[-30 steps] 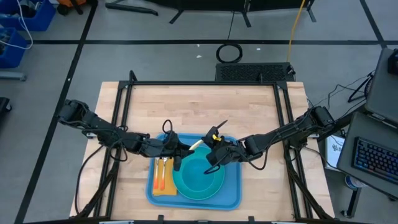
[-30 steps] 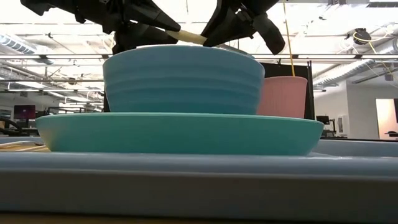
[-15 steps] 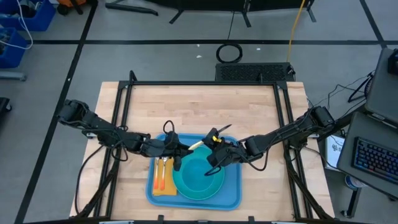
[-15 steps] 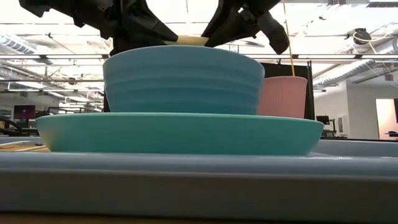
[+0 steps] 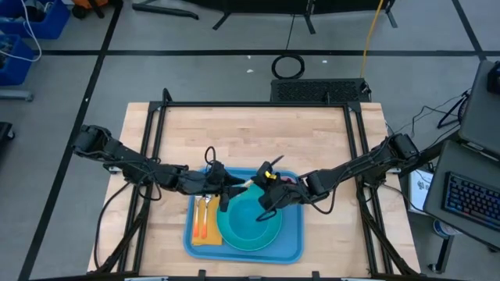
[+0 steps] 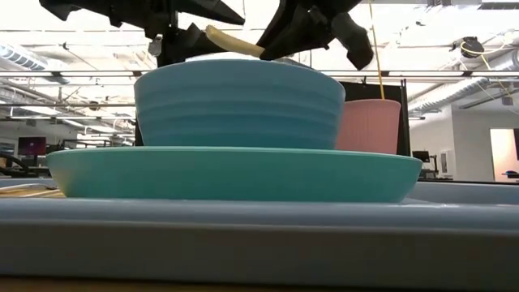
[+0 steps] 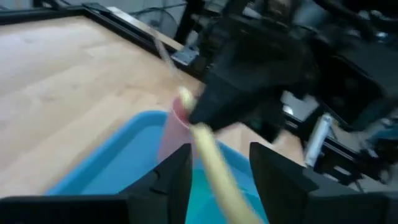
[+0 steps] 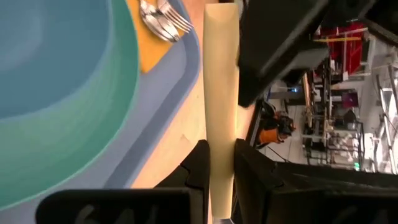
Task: Set up tray
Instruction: Put the yellow knife on the yellow napkin to the right of the orange spoon
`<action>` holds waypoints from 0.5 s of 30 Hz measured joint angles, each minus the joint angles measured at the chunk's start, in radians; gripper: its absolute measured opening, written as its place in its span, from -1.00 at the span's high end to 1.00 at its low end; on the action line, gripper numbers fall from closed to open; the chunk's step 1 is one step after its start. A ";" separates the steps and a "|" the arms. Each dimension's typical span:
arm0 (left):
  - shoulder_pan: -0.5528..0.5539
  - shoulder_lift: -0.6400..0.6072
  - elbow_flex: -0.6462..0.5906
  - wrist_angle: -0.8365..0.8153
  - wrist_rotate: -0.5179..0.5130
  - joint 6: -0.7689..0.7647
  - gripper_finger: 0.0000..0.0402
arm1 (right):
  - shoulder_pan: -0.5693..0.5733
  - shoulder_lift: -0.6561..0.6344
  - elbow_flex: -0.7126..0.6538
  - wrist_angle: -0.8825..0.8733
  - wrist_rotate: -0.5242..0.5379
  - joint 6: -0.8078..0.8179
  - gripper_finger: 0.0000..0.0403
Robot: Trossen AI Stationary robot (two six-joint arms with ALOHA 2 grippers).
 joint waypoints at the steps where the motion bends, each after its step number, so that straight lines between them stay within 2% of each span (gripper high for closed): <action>1: 0.000 0.000 0.000 0.007 0.011 0.000 0.23 | -0.001 0.000 0.000 0.002 0.005 0.000 0.81; 9: 0.001 0.000 -0.002 -0.012 0.023 -0.008 0.68 | -0.003 0.000 -0.001 -0.006 0.022 0.000 0.81; 15: -0.002 0.000 -0.003 -0.012 0.049 -0.008 0.84 | -0.001 0.000 -0.002 -0.017 0.039 0.001 0.81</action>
